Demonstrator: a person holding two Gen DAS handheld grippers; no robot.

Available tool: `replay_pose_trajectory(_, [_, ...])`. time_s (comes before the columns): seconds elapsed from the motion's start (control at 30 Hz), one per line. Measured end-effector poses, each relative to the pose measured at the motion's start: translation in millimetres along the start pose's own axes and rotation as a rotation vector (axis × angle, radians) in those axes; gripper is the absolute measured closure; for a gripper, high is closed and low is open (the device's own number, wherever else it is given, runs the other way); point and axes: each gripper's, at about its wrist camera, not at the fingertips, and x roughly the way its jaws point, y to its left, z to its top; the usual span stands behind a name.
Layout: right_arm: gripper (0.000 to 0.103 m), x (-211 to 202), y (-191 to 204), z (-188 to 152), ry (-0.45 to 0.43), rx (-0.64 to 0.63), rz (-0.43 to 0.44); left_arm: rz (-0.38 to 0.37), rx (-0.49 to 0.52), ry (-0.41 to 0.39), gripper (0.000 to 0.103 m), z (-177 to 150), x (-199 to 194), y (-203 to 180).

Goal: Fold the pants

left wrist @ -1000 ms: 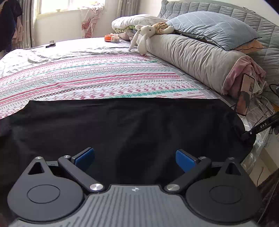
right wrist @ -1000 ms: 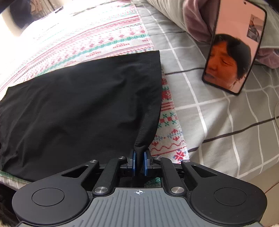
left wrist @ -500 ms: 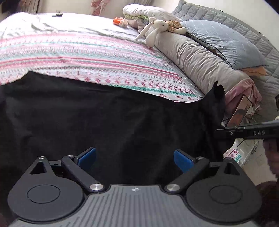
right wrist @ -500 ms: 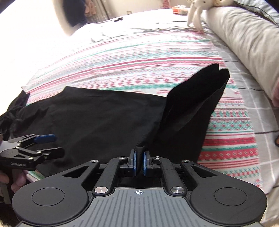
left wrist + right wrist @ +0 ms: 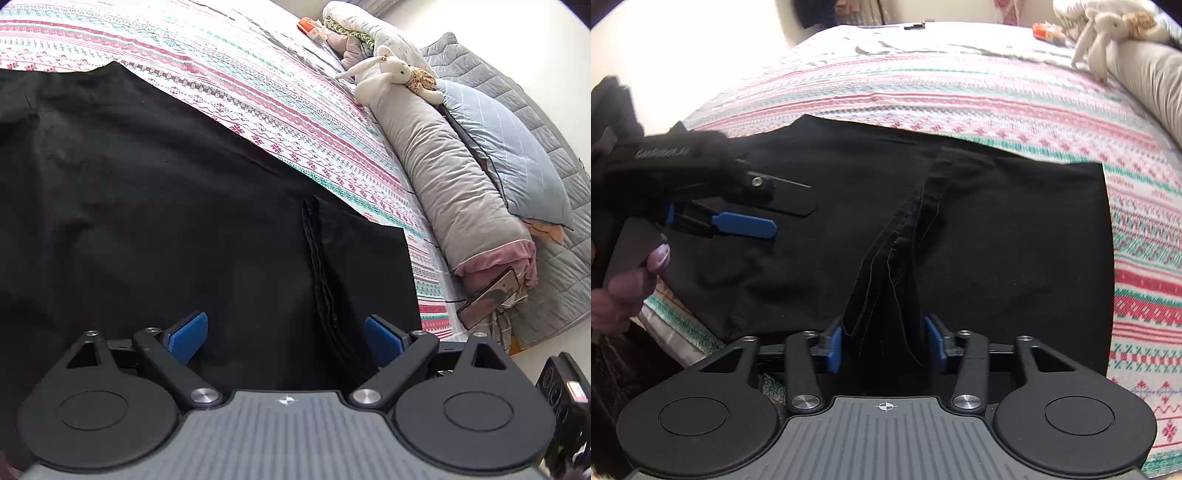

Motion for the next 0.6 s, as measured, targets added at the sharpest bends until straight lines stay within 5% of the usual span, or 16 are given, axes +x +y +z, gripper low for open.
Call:
replay_pose_trajectory(0.03, [0.041,-4,5,-2,-0.028,-0.026,-0.013,-0.013,-0.011,-0.004,0.0,0,0,1])
replay_pose_trajectory(0.17, [0.04,-12,18,-18,-0.109,-0.096,-0.049,-0.058,-0.031,-0.047,0.0,1,-5,5])
replay_pose_trajectory(0.47, [0.042,4,45,-37,-0.134,-0.244,-0.125,-0.08,-0.01,-0.01,0.0,-3,-2,9])
replay_pose_trajectory(0.57, [0.054,5,49,-37,-0.145,-0.27,-0.127,-0.084,-0.004,0.007,0.0,-4,1,7])
replay_pose_trajectory(0.6, [0.067,6,51,-37,-0.147,-0.284,-0.133,-0.087,-0.005,0.016,0.0,-4,3,6])
